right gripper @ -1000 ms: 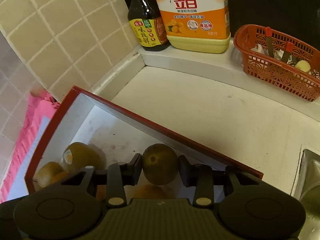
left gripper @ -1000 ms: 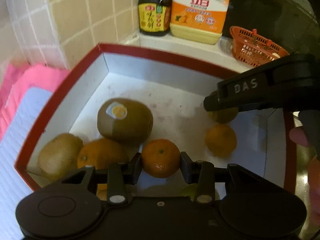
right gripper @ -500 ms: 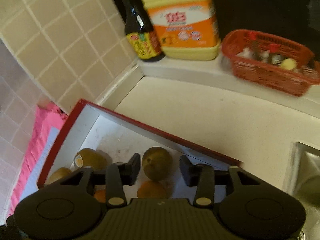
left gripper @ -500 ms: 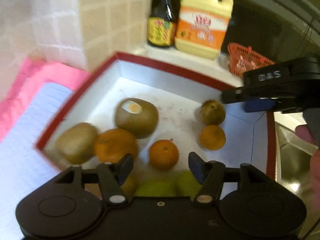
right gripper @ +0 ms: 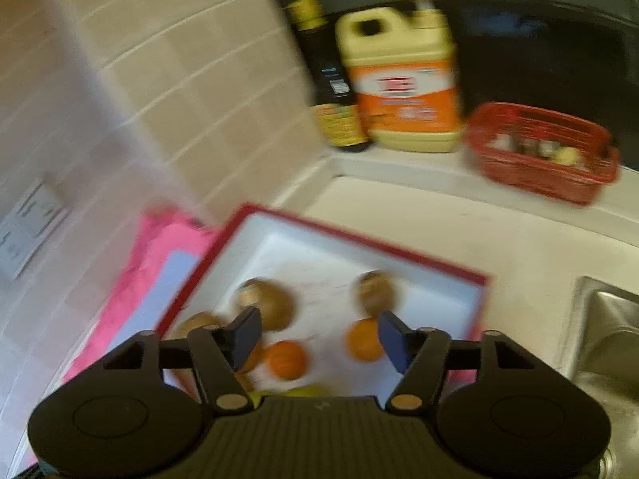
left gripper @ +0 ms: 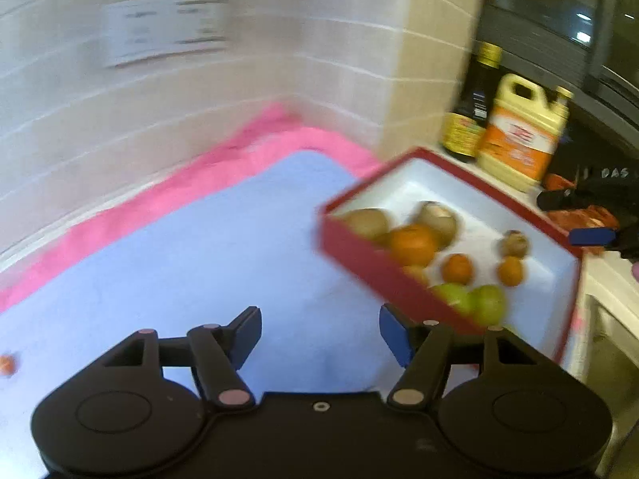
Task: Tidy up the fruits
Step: 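Move both tools back over the last fruit on the mat, then grasp a small tangerine with the left tool while the right tool grasps a mandarin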
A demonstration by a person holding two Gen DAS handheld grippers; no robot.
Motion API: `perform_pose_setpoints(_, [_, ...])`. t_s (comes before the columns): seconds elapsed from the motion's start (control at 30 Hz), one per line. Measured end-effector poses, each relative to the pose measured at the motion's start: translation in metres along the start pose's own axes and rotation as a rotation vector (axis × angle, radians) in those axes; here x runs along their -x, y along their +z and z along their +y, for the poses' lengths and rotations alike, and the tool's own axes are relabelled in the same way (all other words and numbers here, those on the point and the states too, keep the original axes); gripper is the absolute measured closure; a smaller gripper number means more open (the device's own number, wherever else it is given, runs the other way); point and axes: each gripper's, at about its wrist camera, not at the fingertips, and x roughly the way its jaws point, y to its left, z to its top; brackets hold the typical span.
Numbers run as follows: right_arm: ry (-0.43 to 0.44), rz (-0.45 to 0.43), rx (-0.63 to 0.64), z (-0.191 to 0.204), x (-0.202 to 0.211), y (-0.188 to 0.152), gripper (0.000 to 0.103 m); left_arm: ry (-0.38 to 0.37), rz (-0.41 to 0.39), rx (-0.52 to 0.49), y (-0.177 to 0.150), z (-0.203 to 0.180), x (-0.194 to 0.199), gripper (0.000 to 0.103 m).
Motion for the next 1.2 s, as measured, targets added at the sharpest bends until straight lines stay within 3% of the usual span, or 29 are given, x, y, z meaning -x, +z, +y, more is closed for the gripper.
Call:
perform_pose_setpoints(0.2, [0.127,0.114,0.141,0.075,-0.020,-0.038,0.026,0.180,-0.013,0.199,-0.034,0.083,0.041,0.023])
perform_pose_setpoints(0.33, [0.260,0.228,0.297,0.129,-0.034,-0.070,0.022,0.325,-0.040,0.259,-0.056,0.130,0.069,0.023])
perform_pose_setpoints(0.47, [0.294,0.306,0.478,0.172,-0.040,-0.109,0.021,0.424,-0.025,0.338,-0.080,0.172,0.088,0.023])
perform_pose_setpoints(0.6, [0.320,0.366,0.600,0.194,-0.047,-0.146,0.014,0.511,-0.024,0.364,-0.095,0.198,0.099,0.023])
perform_pose_setpoints(0.8, [0.368,0.354,0.679,0.213,-0.046,-0.177,0.014,0.452,-0.035,0.391,-0.099,0.222,0.098,0.023])
perform_pose_setpoints(0.97, [0.364,0.291,0.732,0.230,-0.038,-0.186,0.014,0.276,-0.075,0.455,-0.092,0.252,0.086,0.023])
perform_pose_setpoints(1.1, [0.364,0.283,0.741,0.234,-0.037,-0.196,0.014,0.304,-0.050,0.339,-0.077,0.258,0.056,0.034])
perform_pose_setpoints(1.2, [0.348,0.292,0.747,0.241,-0.041,-0.204,0.014,0.286,-0.013,0.317,-0.069,0.270,0.029,0.033])
